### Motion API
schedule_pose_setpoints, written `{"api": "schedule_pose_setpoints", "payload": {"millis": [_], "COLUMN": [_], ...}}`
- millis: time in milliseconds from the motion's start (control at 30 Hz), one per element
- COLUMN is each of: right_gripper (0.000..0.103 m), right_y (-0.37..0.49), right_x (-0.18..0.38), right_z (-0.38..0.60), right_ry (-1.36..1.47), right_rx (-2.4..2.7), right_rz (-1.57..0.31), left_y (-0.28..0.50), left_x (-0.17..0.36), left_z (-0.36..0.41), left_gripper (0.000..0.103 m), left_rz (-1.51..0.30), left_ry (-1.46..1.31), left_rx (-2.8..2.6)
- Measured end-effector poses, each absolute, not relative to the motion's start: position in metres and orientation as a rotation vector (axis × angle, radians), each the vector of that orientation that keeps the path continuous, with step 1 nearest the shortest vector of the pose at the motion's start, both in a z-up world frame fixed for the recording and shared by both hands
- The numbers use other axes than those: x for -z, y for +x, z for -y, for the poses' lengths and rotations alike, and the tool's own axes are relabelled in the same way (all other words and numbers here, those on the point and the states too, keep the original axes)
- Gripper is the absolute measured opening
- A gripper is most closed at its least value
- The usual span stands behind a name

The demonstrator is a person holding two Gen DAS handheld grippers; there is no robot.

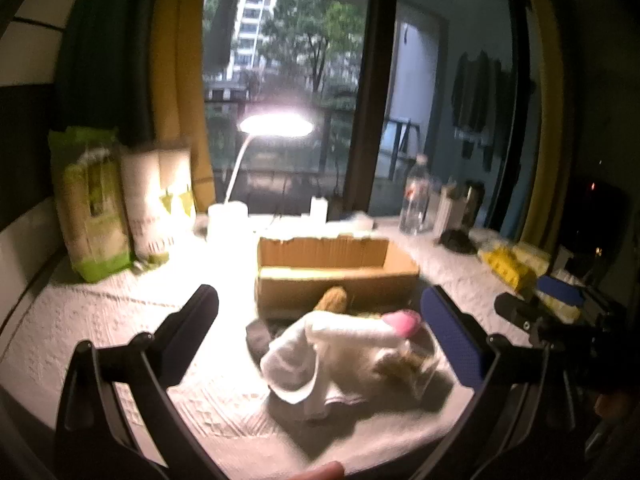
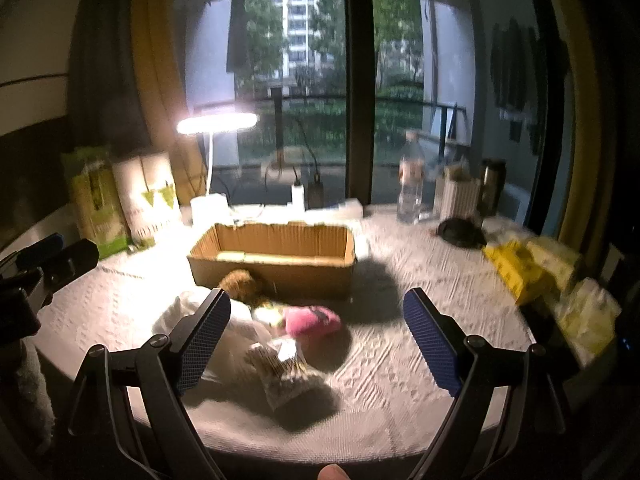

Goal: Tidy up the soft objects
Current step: 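Grasp the white towel with the left tool while the right tool grasps the cotton swab bag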

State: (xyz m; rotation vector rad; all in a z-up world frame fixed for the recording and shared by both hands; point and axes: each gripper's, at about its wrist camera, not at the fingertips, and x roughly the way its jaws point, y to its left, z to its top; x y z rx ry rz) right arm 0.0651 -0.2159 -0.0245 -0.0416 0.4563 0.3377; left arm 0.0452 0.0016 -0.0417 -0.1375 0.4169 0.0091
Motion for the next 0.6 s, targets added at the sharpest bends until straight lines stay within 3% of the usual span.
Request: {"api": "schedule_pose_setpoints", "payload": {"millis": [600], "right_gripper": [0.09], "right_y": [0.144], "right_x": [0.101], "right_z": [0.214], "right_ry": [-0.034], "right_rx": [-0.362], "right_rz": [-0.717], "left_y": [0.134], "left_x": [0.117], "left_z": [-0.009], "left_gripper": [0.102], "left_rz": [-0.677], "left_ry": [-0.112], "left_rx": [-0.015]}}
